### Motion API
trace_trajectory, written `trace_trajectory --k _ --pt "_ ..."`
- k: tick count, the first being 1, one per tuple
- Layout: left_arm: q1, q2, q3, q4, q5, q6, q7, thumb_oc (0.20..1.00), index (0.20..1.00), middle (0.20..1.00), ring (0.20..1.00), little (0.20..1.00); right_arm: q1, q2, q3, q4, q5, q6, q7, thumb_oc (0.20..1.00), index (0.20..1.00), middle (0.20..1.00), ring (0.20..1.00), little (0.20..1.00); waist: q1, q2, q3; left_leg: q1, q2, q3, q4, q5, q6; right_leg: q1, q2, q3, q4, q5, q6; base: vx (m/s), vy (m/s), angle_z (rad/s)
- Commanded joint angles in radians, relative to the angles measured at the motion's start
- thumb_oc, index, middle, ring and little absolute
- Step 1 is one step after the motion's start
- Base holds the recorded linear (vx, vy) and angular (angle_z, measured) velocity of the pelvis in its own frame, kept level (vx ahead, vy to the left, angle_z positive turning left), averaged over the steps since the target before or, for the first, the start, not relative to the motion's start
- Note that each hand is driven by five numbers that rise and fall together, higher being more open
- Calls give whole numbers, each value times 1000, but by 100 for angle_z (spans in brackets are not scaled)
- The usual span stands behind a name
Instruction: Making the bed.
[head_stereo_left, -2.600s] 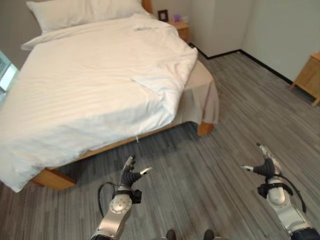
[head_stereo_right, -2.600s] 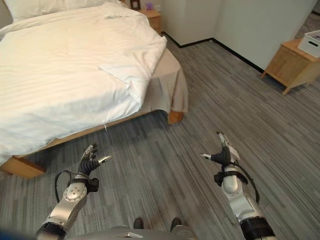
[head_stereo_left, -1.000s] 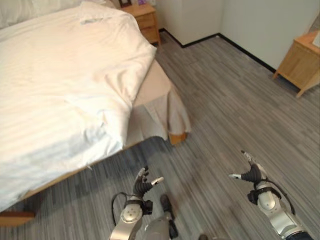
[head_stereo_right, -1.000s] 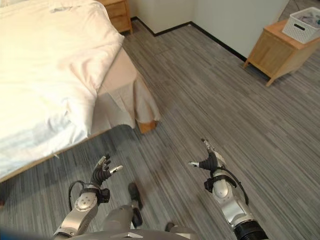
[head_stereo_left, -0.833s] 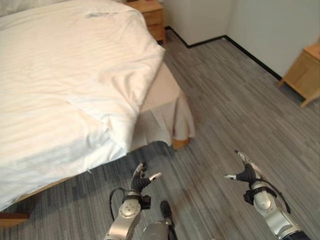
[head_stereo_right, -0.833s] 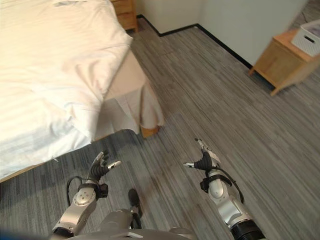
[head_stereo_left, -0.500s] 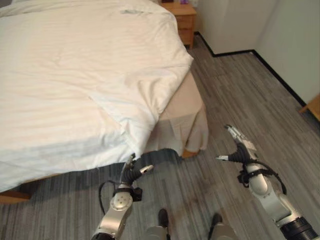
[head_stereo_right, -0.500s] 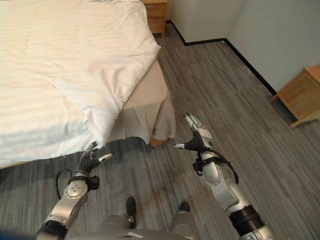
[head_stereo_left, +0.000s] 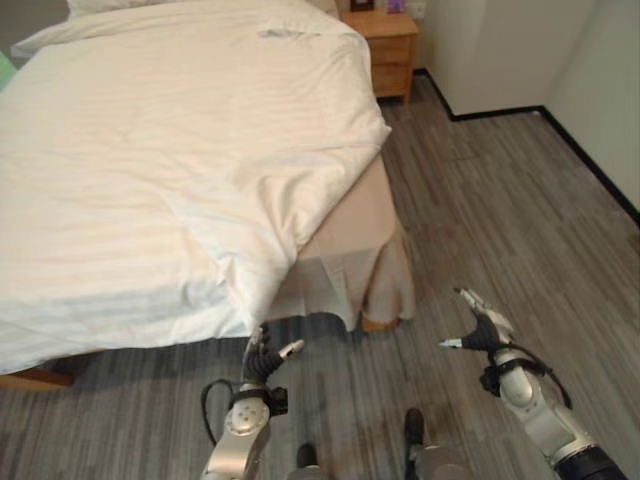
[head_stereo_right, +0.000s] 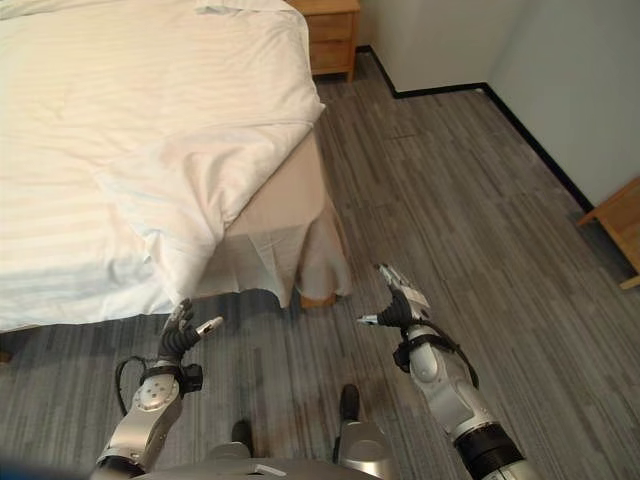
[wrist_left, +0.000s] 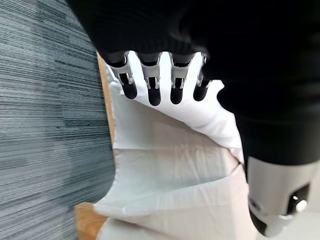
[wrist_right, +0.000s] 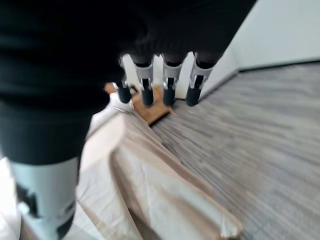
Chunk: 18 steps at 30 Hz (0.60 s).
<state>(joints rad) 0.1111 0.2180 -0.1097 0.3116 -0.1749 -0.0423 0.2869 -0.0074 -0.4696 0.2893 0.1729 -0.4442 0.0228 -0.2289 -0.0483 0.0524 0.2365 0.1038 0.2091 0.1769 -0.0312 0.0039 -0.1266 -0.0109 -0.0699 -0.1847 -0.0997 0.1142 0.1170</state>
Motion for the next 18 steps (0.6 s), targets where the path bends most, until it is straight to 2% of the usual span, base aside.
trace_trajectory --k 1,2,3,4,5,7,8,9,11,14,16,17,18 --pt "-33 43 -3 -56 -40 -60 36 1000 1000 1000 1000 1000 -9 0 -15 -75 82 -27 -36 1000 1000 1000 1000 1000 14 -39 -10 -28 34 -27 314 108 -40 -5 -84 13 12 -87 -3 102 -282 -2" --pt "-33 43 -3 -56 -40 -60 36 1000 1000 1000 1000 1000 -9 0 -15 -75 82 -27 -36 1000 1000 1000 1000 1000 14 -39 -10 -28 34 -27 314 108 -40 -5 -84 13 12 -87 -3 113 -280 -3" --pt "-41 40 -9 -59 -44 -63 40 1000 1000 1000 1000 1000 -2 -6 -25 -77 91 -25 -40 1000 1000 1000 1000 1000 9 -45 2 -62 40 -26 386 122 -38 12 -84 6 12 -98 -17 95 -189 5" --pt "-42 38 -11 -61 -42 -66 44 1000 1000 1000 1000 1000 5 -12 -34 -80 93 -23 -46 1000 1000 1000 1000 1000 7 -49 9 -81 45 3 413 117 -31 27 -83 0 12 -112 -26 182 -241 2" --pt "-42 36 -10 -71 -46 -68 46 1000 1000 1000 1000 1000 10 -18 -41 -90 96 -21 -47 1000 1000 1000 1000 1000 13 -48 16 -103 26 22 411 80 -15 42 -79 8 12 -125 -27 238 -151 0" --pt "-32 25 -12 -86 -42 -71 52 1000 1000 1000 1000 1000 3 -35 -46 -91 95 -26 -46 1000 1000 1000 1000 1000 29 -36 18 -152 -47 16 318 -3 19 66 -74 32 12 -150 -19 273 -15 -4" --pt "-28 19 -14 -88 -41 -68 51 1000 1000 1000 1000 1000 2 -42 -51 -89 93 -25 -46 1000 1000 1000 1000 1000 38 -23 15 -167 -60 6 241 10 18 69 -70 37 12 -155 -13 262 79 -12" --pt "-26 13 -16 -89 -38 -66 53 1000 1000 1000 1000 1000 8 -51 -60 -86 90 -25 -46 1000 1000 1000 1000 1000 45 -10 15 -165 -58 0 135 51 7 85 -70 34 12 -167 -6 247 93 -14" --pt "-39 8 -22 -77 -34 -71 58 1000 1000 1000 1000 1000 15 -61 -72 -61 89 -19 -65 1000 1000 1000 1000 1000 59 -6 25 -218 -26 11 -2 137 -16 133 -80 19 12 -190 0 291 37 6" --pt "-43 9 -17 -80 -38 -79 68 1000 1000 1000 1000 1000 20 -59 -77 -49 94 -18 -75 1000 1000 1000 1000 1000 61 -9 27 -219 -28 23 -37 152 -22 157 -80 14 12 -200 2 185 10 12" --pt "-37 9 -11 -89 -40 -83 74 1000 1000 1000 1000 1000 32 -60 -80 -52 87 -19 -75 1000 1000 1000 1000 1000 55 4 18 -193 -29 50 -28 172 -21 172 -65 16 12 -207 -2 142 49 -35" --pt "-35 10 -11 -90 -37 -84 75 1000 1000 1000 1000 1000 39 -59 -82 -56 84 -21 -75 1000 1000 1000 1000 1000 51 2 16 -185 -28 84 2 162 -18 182 -64 16 12 -210 -8 121 7 -30" --pt "-38 16 -11 -96 -34 -82 73 1000 1000 1000 1000 1000 49 -55 -85 -64 81 -20 -74 1000 1000 1000 1000 1000 39 -13 15 -185 -24 161 87 136 -7 194 -75 -1 12 -209 -17 89 -7 -19"
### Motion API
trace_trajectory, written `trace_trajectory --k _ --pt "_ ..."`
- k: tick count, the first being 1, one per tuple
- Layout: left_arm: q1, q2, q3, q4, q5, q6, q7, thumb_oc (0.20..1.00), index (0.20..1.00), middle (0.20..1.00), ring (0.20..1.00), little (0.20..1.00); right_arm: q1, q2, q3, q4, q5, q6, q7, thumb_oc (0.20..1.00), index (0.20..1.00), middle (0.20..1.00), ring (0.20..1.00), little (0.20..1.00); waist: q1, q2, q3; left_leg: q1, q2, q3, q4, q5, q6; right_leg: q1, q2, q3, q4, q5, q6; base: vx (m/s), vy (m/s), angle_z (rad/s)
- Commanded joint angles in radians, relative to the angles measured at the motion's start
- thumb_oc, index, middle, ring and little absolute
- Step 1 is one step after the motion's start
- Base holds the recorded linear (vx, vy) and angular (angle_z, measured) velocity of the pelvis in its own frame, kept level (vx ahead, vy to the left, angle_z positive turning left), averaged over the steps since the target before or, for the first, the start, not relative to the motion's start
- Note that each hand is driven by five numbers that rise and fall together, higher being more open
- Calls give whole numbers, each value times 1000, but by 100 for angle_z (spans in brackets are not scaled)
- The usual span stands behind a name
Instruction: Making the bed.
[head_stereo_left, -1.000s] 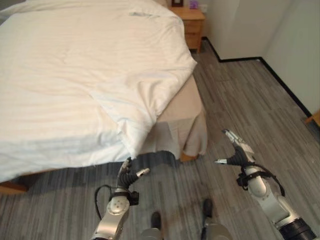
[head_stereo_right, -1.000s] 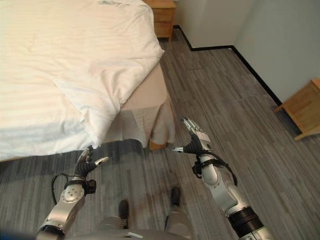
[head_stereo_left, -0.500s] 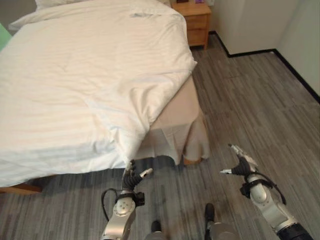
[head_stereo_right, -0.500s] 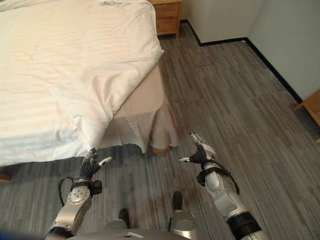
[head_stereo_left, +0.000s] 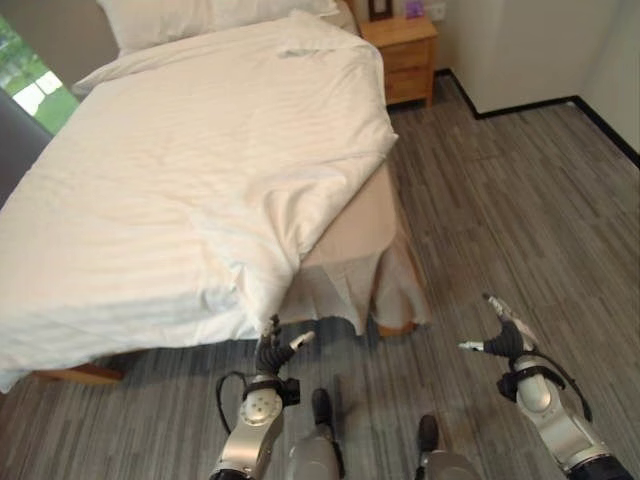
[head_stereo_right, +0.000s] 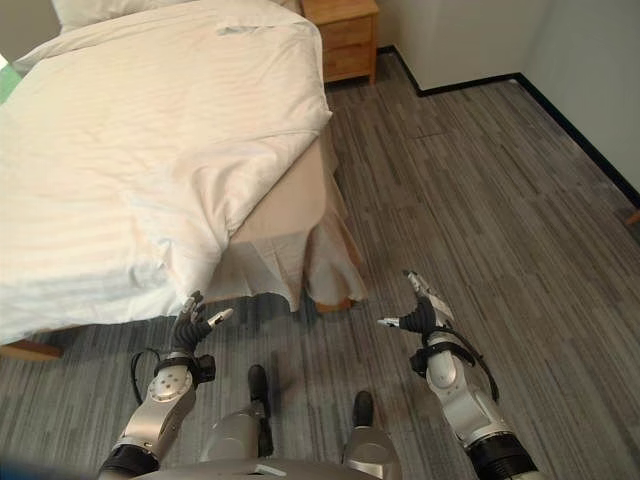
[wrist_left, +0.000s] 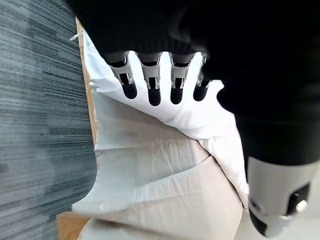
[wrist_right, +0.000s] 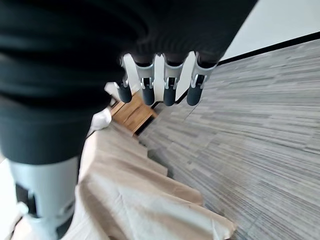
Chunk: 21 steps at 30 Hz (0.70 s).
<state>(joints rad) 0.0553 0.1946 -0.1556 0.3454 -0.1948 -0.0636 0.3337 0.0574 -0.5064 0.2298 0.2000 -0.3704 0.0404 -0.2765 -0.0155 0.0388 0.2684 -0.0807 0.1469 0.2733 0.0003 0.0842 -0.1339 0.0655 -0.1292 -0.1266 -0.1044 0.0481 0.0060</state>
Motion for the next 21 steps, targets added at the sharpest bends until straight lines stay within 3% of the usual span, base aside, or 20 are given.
trace_trajectory --k 1,4,5,7,8,9,10,12,13,14,15,17,19,21 --pt "19 40 35 -131 -14 -61 26 1000 1000 1000 1000 1000 -15 -18 -25 -91 7 -38 -26 1000 1000 1000 1000 1000 7 0 -17 -3 39 65 64 50 0 118 -16 -58 17 -144 94 83 -16 -9" --pt "13 49 31 -134 -10 -56 18 1000 1000 1000 1000 1000 -9 -9 -30 -90 8 -36 -27 1000 1000 1000 1000 1000 2 -27 -18 -23 46 120 159 10 15 128 -31 -73 17 -143 88 149 39 13" --pt "22 57 15 -126 24 -25 -7 1000 1000 1000 1000 1000 7 14 -36 -83 0 -32 -22 1000 1000 1000 1000 1000 -15 -24 -55 58 16 134 18 -2 35 143 -28 -102 28 -146 120 265 157 28" --pt "19 67 10 -125 34 -13 -22 1000 1000 1000 1000 1000 14 26 -40 -75 -6 -27 -18 1000 1000 1000 1000 1000 -18 -36 -63 79 4 136 -28 1 42 135 -39 -112 65 -142 130 208 118 51" --pt "17 77 10 -128 40 -5 -30 1000 1000 1000 1000 1000 14 30 -37 -75 -16 -25 -15 1000 1000 1000 1000 1000 -18 -43 -67 100 -2 143 -58 -7 53 115 -49 -113 119 -145 142 184 143 62" --pt "5 101 6 -133 57 5 -36 1000 1000 1000 1000 1000 10 39 -33 -77 -28 -22 -8 1000 1000 1000 1000 1000 -28 -52 -55 134 -9 145 -75 -38 75 30 -72 -105 284 -128 174 129 125 34" --pt "4 101 7 -133 57 5 -36 1000 1000 1000 1000 1000 9 39 -33 -77 -28 -22 -8 1000 1000 1000 1000 1000 -27 -54 -56 133 -11 146 -75 -39 76 23 -75 -102 294 -133 175 104 124 14" --pt "-25 134 16 -136 78 8 -20 1000 1000 1000 1000 1000 -2 48 -20 -90 -37 -22 -9 1000 1000 1000 1000 1000 -50 -65 -27 163 -6 132 -88 -61 85 -127 -89 -38 495 -85 197 97 55 20" --pt "-25 134 16 -136 77 9 -20 1000 1000 1000 1000 1000 -3 48 -20 -90 -37 -22 -9 1000 1000 1000 1000 1000 -48 -67 -29 162 -7 135 -87 -62 85 -134 -90 -34 501 -88 198 78 18 16" --pt "-25 134 16 -136 77 9 -20 1000 1000 1000 1000 1000 -3 49 -20 -90 -37 -22 -9 1000 1000 1000 1000 1000 -47 -67 -29 161 -8 136 -87 -62 85 -136 -90 -33 502 -89 198 155 -113 39" --pt "-56 157 47 -154 80 -3 3 1000 1000 1000 1000 1000 -13 52 -17 -111 -39 -29 -10 1000 1000 1000 1000 1000 -59 -70 -28 170 13 132 -88 -68 64 -183 -90 -18 367 -92 179 175 -109 30" --pt "-66 163 49 -154 84 -7 9 1000 1000 1000 1000 1000 -9 54 -21 -116 -31 -29 -10 1000 1000 1000 1000 1000 -71 -74 -27 182 11 117 -88 -81 57 -173 -75 1 295 -89 173 226 -125 3" --pt "-104 172 53 -151 88 -16 21 1000 1000 1000 1000 1000 3 56 -24 -116 -14 -27 -12 1000 1000 1000 1000 1000 -95 -86 -27 198 10 88 -88 -97 45 -211 -53 67 156 -46 174 199 -163 14" --pt "-123 175 55 -134 99 -17 31 1000 1000 1000 1000 1000 16 64 -17 -113 -12 -30 -9 1000 1000 1000 1000 1000 -106 -91 -34 214 19 82 -88 -113 37 -218 -60 84 117 -19 185 119 -129 47"
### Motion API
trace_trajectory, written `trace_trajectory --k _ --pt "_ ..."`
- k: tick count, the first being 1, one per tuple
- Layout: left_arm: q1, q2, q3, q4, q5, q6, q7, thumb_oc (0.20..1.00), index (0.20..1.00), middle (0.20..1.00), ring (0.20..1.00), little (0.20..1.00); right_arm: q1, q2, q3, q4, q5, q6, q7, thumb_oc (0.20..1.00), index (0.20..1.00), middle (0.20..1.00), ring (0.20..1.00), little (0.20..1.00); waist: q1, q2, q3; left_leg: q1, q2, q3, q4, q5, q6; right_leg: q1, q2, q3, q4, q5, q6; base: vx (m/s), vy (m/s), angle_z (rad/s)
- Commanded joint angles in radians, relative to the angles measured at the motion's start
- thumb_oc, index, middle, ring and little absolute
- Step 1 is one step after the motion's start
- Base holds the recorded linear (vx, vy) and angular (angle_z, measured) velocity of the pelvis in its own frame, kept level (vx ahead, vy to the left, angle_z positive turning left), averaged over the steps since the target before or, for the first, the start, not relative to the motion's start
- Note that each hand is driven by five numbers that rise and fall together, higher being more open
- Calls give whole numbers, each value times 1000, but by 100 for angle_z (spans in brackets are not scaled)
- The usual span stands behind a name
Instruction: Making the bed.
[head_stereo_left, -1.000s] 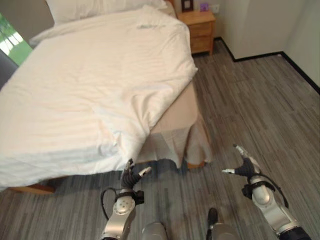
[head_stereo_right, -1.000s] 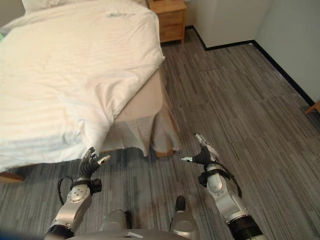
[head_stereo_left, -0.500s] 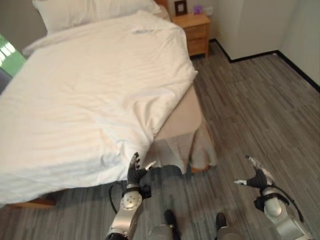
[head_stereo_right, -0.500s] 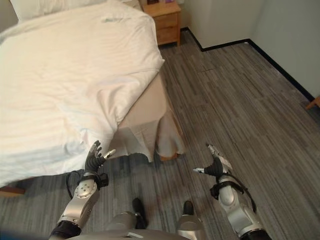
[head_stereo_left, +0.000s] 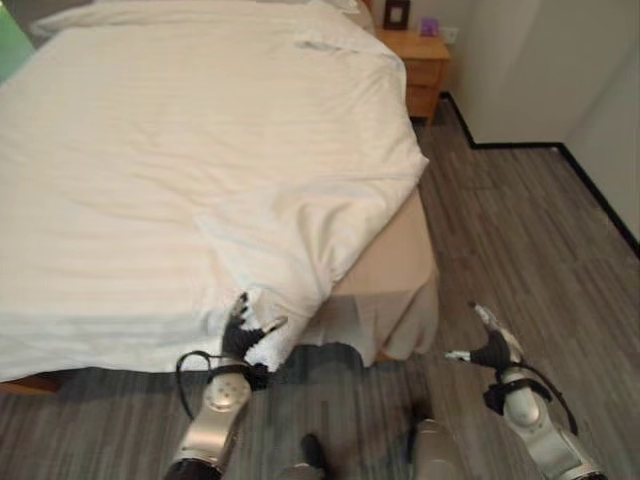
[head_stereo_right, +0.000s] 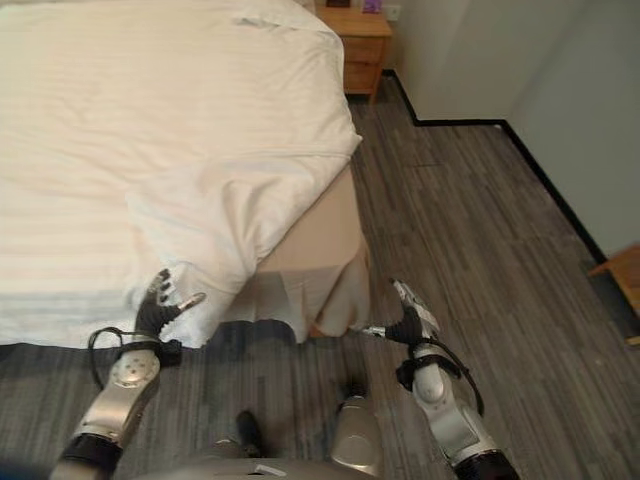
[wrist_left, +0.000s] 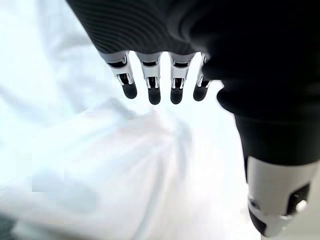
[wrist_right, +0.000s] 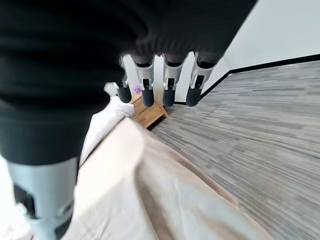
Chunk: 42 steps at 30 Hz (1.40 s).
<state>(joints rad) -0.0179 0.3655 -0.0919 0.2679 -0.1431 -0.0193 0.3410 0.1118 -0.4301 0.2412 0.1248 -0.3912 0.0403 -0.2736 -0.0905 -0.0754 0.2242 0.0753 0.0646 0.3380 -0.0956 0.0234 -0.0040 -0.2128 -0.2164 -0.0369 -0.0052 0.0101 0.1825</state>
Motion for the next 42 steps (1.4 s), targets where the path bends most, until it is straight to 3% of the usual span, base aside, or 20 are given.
trace_trajectory --k 1,5,9,15,19,21,25,28,31,35,38,40,42 --pt "-51 4 -8 -55 48 -63 24 1000 1000 1000 1000 1000 -39 -12 -28 -37 9 -30 -12 1000 1000 1000 1000 1000 -31 23 11 60 101 18 8 -53 -93 62 27 -5 16 20 9 108 -108 61" --pt "-38 -11 7 -97 64 -71 27 1000 1000 1000 1000 1000 -18 -10 -1 19 -5 -36 7 1000 1000 1000 1000 1000 -31 24 -28 97 101 6 8 -58 -99 134 24 -19 -67 66 7 196 -110 29" --pt "-65 14 61 -113 94 -75 85 1000 1000 1000 1000 1000 23 -17 -5 36 -3 -45 12 1000 1000 1000 1000 1000 -36 43 -56 104 123 13 8 -47 -116 173 39 -33 -82 52 4 142 -85 -1" --pt "-257 204 168 -50 145 -59 211 1000 1000 1000 1000 1000 145 -83 -53 25 11 -71 43 1000 1000 1000 1000 1000 -78 79 -60 101 145 24 8 -31 -143 188 51 -50 -82 30 6 63 -41 -2" --pt "-257 240 205 -63 102 -81 199 1000 1000 1000 1000 1000 173 -91 -76 49 9 -66 55 1000 1000 1000 1000 1000 -83 92 -61 90 150 27 8 -18 -149 182 54 -54 -82 30 0 8 -10 5" --pt "-232 235 235 -77 -18 -120 161 1000 1000 1000 1000 1000 176 -96 -88 68 -5 -55 64 1000 1000 1000 1000 1000 -82 103 -62 92 153 25 8 -14 -150 192 57 -55 -82 19 -5 8 -19 -12" --pt "-217 248 253 -60 -41 -114 156 1000 1000 1000 1000 1000 169 -91 -91 90 -8 -52 67 1000 1000 1000 1000 1000 -79 111 -66 94 155 20 8 -10 -151 206 61 -60 -82 10 -8 23 -5 -3" --pt "-225 295 265 -17 16 -77 153 1000 1000 1000 1000 1000 163 -90 -89 86 -3 -58 74 1000 1000 1000 1000 1000 -81 114 -66 98 155 16 8 -11 -154 220 63 -67 -82 5 -8 46 -9 3" --pt "-281 400 236 107 200 4 177 1000 1000 1000 1000 1000 175 -101 -84 61 5 -80 80 1000 1000 1000 1000 1000 -96 116 -64 104 157 19 8 -21 -159 224 64 -70 -82 2 -3 52 -5 3" --pt "-329 439 203 165 268 33 175 1000 1000 1000 1000 1000 189 -107 -86 44 5 -86 84 1000 1000 1000 1000 1000 -103 115 -63 95 159 24 8 -15 -162 214 64 -68 -82 11 -3 -11 -3 0" --pt "-492 526 60 354 419 100 174 1000 1000 1000 1000 1000 195 -138 -70 40 8 -98 77 1000 1000 1000 1000 1000 -139 115 -36 45 160 30 8 -15 -165 146 66 -52 -82 33 8 -94 2 1" --pt "-586 564 -19 463 458 107 177 1000 1000 1000 1000 1000 183 -151 -58 44 11 -106 65 1000 1000 1000 1000 1000 -154 114 -13 -1 162 31 8 -4 -167 86 68 -39 -79 53 11 -170 12 -8" --pt "-601 565 -32 473 456 103 179 1000 1000 1000 1000 1000 182 -146 -61 46 11 -106 64 1000 1000 1000 1000 1000 -149 112 -16 -6 162 31 8 -3 -167 81 68 -39 -79 53 11 -119 5 -17"
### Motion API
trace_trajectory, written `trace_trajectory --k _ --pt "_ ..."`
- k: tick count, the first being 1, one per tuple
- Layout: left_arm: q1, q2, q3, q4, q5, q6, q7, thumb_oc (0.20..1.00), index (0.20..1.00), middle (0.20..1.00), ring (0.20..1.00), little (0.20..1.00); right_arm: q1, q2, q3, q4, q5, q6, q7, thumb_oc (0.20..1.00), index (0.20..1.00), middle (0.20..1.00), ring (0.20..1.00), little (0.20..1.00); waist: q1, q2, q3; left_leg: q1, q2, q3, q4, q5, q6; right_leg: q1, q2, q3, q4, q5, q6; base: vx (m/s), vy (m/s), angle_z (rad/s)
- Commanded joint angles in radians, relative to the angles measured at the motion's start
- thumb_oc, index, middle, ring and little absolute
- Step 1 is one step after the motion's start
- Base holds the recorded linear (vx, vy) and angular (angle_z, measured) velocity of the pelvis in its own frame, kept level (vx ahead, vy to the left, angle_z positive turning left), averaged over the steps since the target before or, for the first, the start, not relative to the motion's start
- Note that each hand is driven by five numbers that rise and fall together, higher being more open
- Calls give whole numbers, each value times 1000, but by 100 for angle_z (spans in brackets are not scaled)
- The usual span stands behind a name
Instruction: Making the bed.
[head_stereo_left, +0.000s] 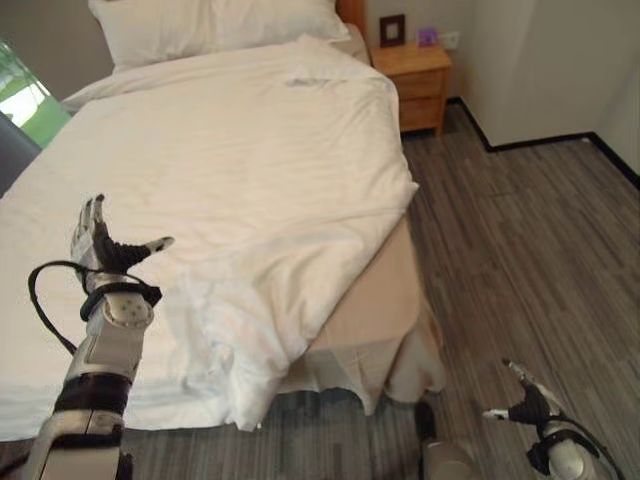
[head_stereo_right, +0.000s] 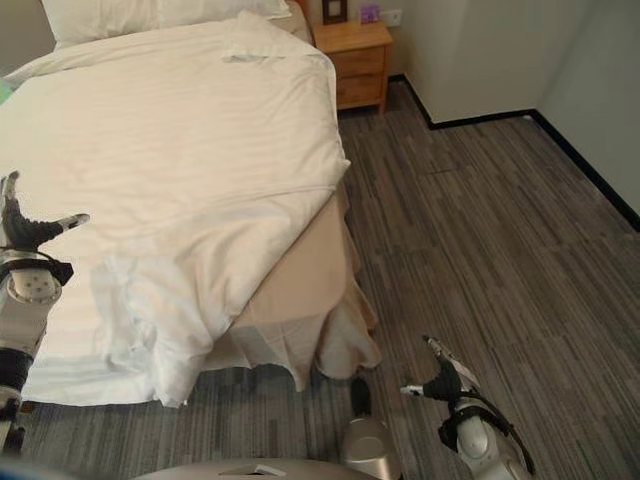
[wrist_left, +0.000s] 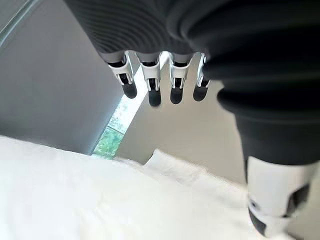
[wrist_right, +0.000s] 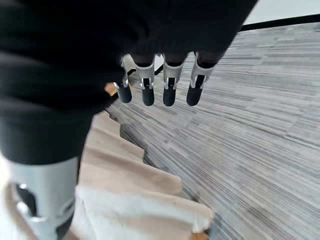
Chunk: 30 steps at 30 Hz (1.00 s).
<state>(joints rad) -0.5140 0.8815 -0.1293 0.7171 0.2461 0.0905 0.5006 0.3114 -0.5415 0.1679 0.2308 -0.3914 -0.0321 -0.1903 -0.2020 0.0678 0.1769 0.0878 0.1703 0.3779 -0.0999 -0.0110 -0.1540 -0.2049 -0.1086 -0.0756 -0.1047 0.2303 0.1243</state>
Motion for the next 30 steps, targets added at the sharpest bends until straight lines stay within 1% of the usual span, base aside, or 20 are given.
trace_trajectory --k 1,4,5,6,9,13,14,16,18,20,21,22,23,24,25,26,27,28,29,30 --pt "-182 77 -64 155 88 4 13 1000 1000 1000 1000 1000 -19 -46 23 -68 12 -47 -36 1000 1000 1000 1000 1000 -55 -29 48 -68 60 -1 13 42 -21 11 -32 10 23 -152 74 -138 -6 -19" --pt "-235 105 -127 260 117 12 -8 1000 1000 1000 1000 1000 -9 -41 36 -89 13 -51 -50 1000 1000 1000 1000 1000 -63 -28 57 -134 69 8 13 58 -25 -58 -21 17 21 -139 78 -111 -13 -26" --pt "-240 106 -131 263 117 11 -8 1000 1000 1000 1000 1000 -10 -39 36 -88 13 -51 -50 1000 1000 1000 1000 1000 -62 -28 54 -138 69 8 13 59 -25 -61 -21 17 21 -139 78 -100 -18 -30" --pt "-280 102 -167 320 134 17 -30 1000 1000 1000 1000 1000 -20 -34 57 -72 5 -49 -57 1000 1000 1000 1000 1000 -64 -28 65 -178 71 14 13 69 -27 -103 -17 21 21 -131 78 -106 -25 -29" --pt "-329 58 -218 429 165 33 -61 1000 1000 1000 1000 1000 -75 -21 98 -15 6 -39 -75 1000 1000 1000 1000 1000 -61 -33 96 -230 78 12 13 88 -29 -154 -20 23 22 -125 77 -110 -28 -12" --pt "-301 15 -211 519 170 48 -111 1000 1000 1000 1000 1000 -106 -16 116 36 10 -34 -86 1000 1000 1000 1000 1000 -63 -36 112 -241 78 14 13 90 -28 -168 -23 30 22 -122 74 -37 -6 -4" --pt "-269 -5 -186 551 157 51 -137 859 859 859 859 859 -107 -22 116 35 11 -35 -80 1000 1000 1000 1000 1000 -62 -37 113 -228 74 16 13 87 -26 -156 -22 33 22 -124 70 14 5 -13" --pt "-246 -15 -162 567 143 50 -150 542 542 542 542 542 -103 -25 114 30 13 -37 -75 1000 1000 1000 1000 1000 -62 -36 113 -219 73 17 13 85 -25 -150 -21 35 22 -127 68 13 12 -10" --pt "-212 -21 -126 573 111 44 -162 200 200 200 200 200 -94 -34 107 18 11 -39 -66 1000 1000 1000 1000 1000 -60 -32 110 -204 68 19 13 80 -24 -135 -20 38 20 -131 64 7 14 -5" --pt "-192 -25 -105 555 76 31 -168 200 200 200 200 200 -85 -39 105 14 9 -41 -59 1000 1000 1000 1000 1000 -58 -27 106 -189 65 20 13 76 -23 -118 -19 36 19 -135 60 0 0 0" --pt "-196 -19 -88 497 16 5 -166 200 200 200 200 200 -74 -45 102 12 4 -41 -52 1000 1000 1000 1000 1000 -48 -19 99 -171 61 17 13 69 -21 -95 -18 31 18 -141 56 -4 -34 7" --pt "-188 -32 -78 450 -19 -1 -154 200 200 200 200 200 -77 -43 106 19 4 -37 -50 1000 1000 1000 1000 1000 -42 -18 100 -160 59 11 13 67 -19 -77 -19 25 18 -145 54 -31 -46 12" --pt "-179 -89 -76 313 -84 -30 -103 200 200 200 200 200 -110 -33 132 55 -3 -26 -56 1000 1000 1000 1000 1000 -20 -23 105 -144 44 -29 13 70 -9 -49 -15 20 17 -154 50 -29 -25 15" --pt "-175 -89 -74 308 -84 -28 -103 200 200 200 200 200 -112 -33 134 57 -3 -27 -57 1000 1000 1000 1000 1000 -22 -23 108 -141 44 -30 13 70 -9 -45 -15 19 17 -155 50 -43 -28 14" --pt "-150 -134 -69 207 -123 -49 -88 200 200 200 200 200 -134 -31 142 67 -8 -20 -56 1000 1000 1000 1000 1000 -1 -30 114 -130 25 -83 13 60 1 -32 -12 19 17 -161 45 -20 -37 18" --pt "-112 -179 -60 110 -152 -64 -84 200 200 200 200 200 -155 -28 148 83 -10 -15 -52 1000 1000 1000 1000 1000 15 -37 120 -113 1 -140 19 32 17 -16 -10 21 17 -166 39 -35 -41 18" --pt "-106 -179 -55 103 -151 -60 -84 200 200 200 200 200 -157 -29 151 84 -10 -16 -53 1000 1000 1000 1000 1000 11 -39 121 -114 -1 -142 18 37 17 -16 -12 20 17 -162 38 -97 -50 7" --pt "-63 -236 -48 0 -174 -73 -73 200 200 200 200 200 -191 -33 159 93 -19 -9 -52 1000 1000 1000 1000 1000 24 -59 132 -106 -33 -201 104 -37 35 -3 -21 24 17 -157 31 -93 -29 -1" --pt "-63 -236 -48 0 -174 -73 -73 200 200 200 200 200 -191 -33 159 93 -19 -9 -52 1000 1000 1000 1000 1000 24 -59 132 -106 -33 -201 104 -37 35 -3 -21 24 17 -157 31 -375 48 -2" --pt "49 -428 -78 -194 -204 -108 -115 200 200 200 200 200 -235 -6 135 131 -48 19 -55 1000 1000 1000 1000 1000 19 -90 121 0 -85 -303 282 -139 37 21 -19 17 25 -144 5 -305 73 9"
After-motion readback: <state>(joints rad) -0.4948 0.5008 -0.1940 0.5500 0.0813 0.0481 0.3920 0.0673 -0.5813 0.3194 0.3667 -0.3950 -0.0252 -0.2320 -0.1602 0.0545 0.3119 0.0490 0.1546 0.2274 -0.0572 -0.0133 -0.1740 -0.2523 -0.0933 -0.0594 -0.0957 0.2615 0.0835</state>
